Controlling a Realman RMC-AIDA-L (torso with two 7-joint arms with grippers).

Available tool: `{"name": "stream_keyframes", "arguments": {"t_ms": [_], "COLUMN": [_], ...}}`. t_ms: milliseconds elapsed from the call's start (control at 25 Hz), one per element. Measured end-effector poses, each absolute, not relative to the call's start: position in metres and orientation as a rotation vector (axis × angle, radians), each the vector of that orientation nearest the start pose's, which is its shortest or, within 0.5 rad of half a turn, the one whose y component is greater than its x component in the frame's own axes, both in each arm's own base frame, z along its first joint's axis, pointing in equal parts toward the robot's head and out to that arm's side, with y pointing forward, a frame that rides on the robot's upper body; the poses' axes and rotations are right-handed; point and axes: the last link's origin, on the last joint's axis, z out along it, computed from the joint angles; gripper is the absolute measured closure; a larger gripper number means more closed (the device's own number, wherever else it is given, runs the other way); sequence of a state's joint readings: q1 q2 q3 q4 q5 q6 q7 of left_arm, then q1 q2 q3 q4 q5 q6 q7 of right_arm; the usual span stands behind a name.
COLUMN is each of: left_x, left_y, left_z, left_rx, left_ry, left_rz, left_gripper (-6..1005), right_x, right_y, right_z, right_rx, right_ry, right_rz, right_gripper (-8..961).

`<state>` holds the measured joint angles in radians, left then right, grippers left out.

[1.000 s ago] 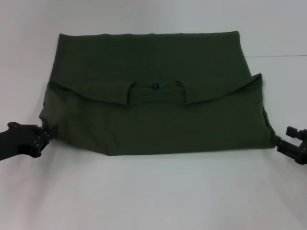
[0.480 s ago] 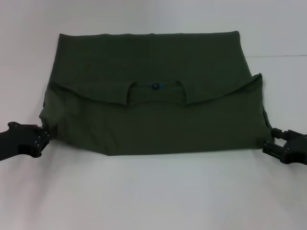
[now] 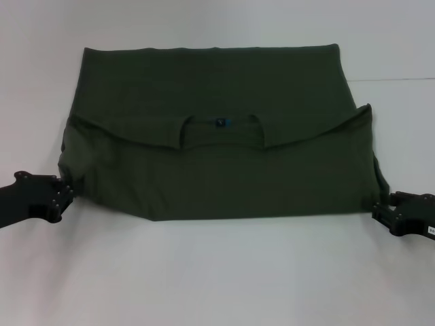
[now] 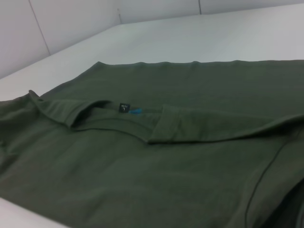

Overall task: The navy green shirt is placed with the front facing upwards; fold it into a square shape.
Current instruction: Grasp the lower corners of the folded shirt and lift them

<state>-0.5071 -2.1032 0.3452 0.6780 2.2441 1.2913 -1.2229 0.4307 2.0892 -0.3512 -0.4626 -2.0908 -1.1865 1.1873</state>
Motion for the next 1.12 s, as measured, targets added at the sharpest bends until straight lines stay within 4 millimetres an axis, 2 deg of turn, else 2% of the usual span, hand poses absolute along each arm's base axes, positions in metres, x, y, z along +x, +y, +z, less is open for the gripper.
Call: {"name": "stream_keyframes", "arguments": {"t_ms": [280,440,680,880,1120], "left_x": [-0.336,-0.338,-0.345,-0.352,-0.359], "left_y": [0.338,0.335,0.321,0.298,0.258], "left_z": [0.023,0.024,0.026,0.03,0.031], "left_rx": [-2.386,-2.386,-2.416,-2.44,-2.478], "left_ry": [-0.632,-0.622,-0.56,-0.525,-0.438], "left_rz": [-0.353,-0.344,-0.327,-0.344,-0.393], "left_gripper": [971,971,971,970,970], "right_x": [0.367,0.369,0.372,0.38,0.389], "right_y": [0.308,0.305,0.284,0.256,0.219], "right_z": [-0.004,-0.004,-0.006,-0.003,-0.007], "right_rx": [-2.224,-2.223,-2.257,-2.233,-2.22], "right_ry": [0.921,0.917,0.845,0.805,0.767], "right_rz": [0.482,0.48,0.512,0.555,0.58], "right_gripper": [848,870,903,909,910]}}
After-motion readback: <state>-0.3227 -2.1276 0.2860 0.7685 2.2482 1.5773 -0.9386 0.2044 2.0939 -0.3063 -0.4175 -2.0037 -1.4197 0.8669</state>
